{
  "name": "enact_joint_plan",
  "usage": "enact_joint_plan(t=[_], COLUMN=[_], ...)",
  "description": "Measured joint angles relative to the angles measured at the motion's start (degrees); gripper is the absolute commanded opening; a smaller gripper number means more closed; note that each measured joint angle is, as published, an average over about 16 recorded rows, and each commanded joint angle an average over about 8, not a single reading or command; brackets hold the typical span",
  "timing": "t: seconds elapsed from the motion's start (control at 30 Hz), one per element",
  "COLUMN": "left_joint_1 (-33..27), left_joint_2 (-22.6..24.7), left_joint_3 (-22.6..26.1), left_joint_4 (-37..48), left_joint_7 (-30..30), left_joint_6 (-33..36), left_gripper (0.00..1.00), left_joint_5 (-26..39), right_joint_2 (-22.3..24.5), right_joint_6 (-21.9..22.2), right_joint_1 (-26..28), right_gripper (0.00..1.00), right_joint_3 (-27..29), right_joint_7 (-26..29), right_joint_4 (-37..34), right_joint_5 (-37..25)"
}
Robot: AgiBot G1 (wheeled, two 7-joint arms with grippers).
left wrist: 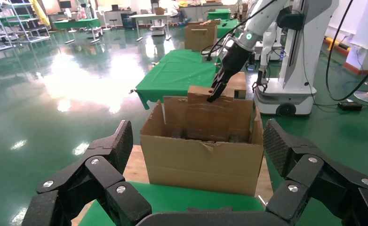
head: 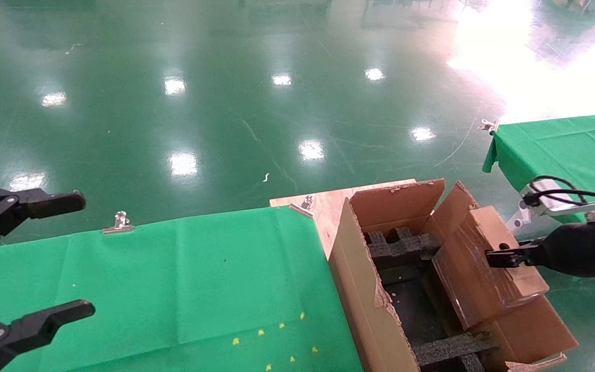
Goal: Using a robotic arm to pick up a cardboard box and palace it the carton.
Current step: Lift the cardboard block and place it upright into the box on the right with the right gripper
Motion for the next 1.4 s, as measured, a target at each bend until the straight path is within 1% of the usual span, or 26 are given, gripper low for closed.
enact_joint_plan(t=[0.27, 0.6, 1.07, 1.4], left_joint_1=[0.0, 0.0, 0.0, 0.0], left_joint_2=[0.0, 0.0, 0.0, 0.0], left_joint_3=[0.0, 0.0, 0.01, 0.01], left_joint_4=[0.0, 0.0, 0.0, 0.0], left_joint_7=[0.0, 0.0, 0.0, 0.01], left_joint_6=[0.0, 0.0, 0.0, 0.0], left_gripper=[1.0, 1.0, 1.0, 1.0], left_joint_5=[0.0, 0.0, -0.01, -0.01], right_joint_2=[-2.94, -7.47, -14.25, -18.18], right_joint_6=[4.39, 8.44, 12.57, 14.06], right_joint_1=[-3.61, -8.02, -14.73, -18.97], right_gripper=[0.0, 0.0, 0.0, 0.0], right_joint_3=[-1.77, -3.28, -4.16, -3.92], right_joint_7=[0.98, -0.2, -4.97, -9.62], right_joint_4=[-2.95, -8.19, -17.24, -23.24], right_joint_5=[0.23, 1.89, 6.32, 9.69])
